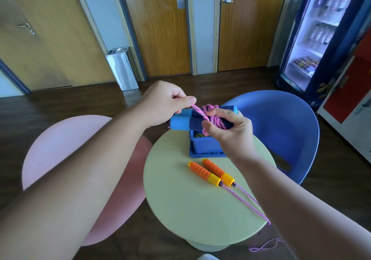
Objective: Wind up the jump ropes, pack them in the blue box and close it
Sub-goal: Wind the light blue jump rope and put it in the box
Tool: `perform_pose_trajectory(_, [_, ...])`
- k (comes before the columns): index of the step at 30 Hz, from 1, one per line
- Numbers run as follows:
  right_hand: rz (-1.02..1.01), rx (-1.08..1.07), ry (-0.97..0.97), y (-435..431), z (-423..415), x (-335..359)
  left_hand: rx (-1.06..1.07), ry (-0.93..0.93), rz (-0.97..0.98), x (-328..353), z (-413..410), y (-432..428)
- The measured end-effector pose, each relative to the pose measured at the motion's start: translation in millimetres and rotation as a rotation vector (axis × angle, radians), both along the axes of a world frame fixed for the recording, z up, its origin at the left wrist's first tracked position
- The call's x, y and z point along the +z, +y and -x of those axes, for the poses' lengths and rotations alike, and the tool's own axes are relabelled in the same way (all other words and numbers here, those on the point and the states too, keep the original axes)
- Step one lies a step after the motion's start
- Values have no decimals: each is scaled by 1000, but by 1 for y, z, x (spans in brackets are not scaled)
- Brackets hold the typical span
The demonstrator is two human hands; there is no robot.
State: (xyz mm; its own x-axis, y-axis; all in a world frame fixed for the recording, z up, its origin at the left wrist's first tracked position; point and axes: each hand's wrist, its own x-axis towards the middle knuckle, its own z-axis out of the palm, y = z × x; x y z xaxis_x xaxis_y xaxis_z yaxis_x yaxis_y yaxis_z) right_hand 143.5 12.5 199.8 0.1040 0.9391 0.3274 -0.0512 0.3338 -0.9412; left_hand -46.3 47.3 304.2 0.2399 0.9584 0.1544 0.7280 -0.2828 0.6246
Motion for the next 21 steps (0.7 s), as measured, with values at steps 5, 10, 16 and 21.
perform_pose_trajectory(5, [23,7,54,-2,-8,6,37,-110,30,-11,32,1])
perform_pose_trajectory(10, [80,-21,156,0,-11,9,105,-308,27,-43,46,-9])
perform_pose_trajectory(16, [149,-36,237,4,-1,11,188,-609,92,-83,42,-14])
perform_pose_trajectory(21, [226,-64,242,19,15,15,172,-708,155,-115,0,-29])
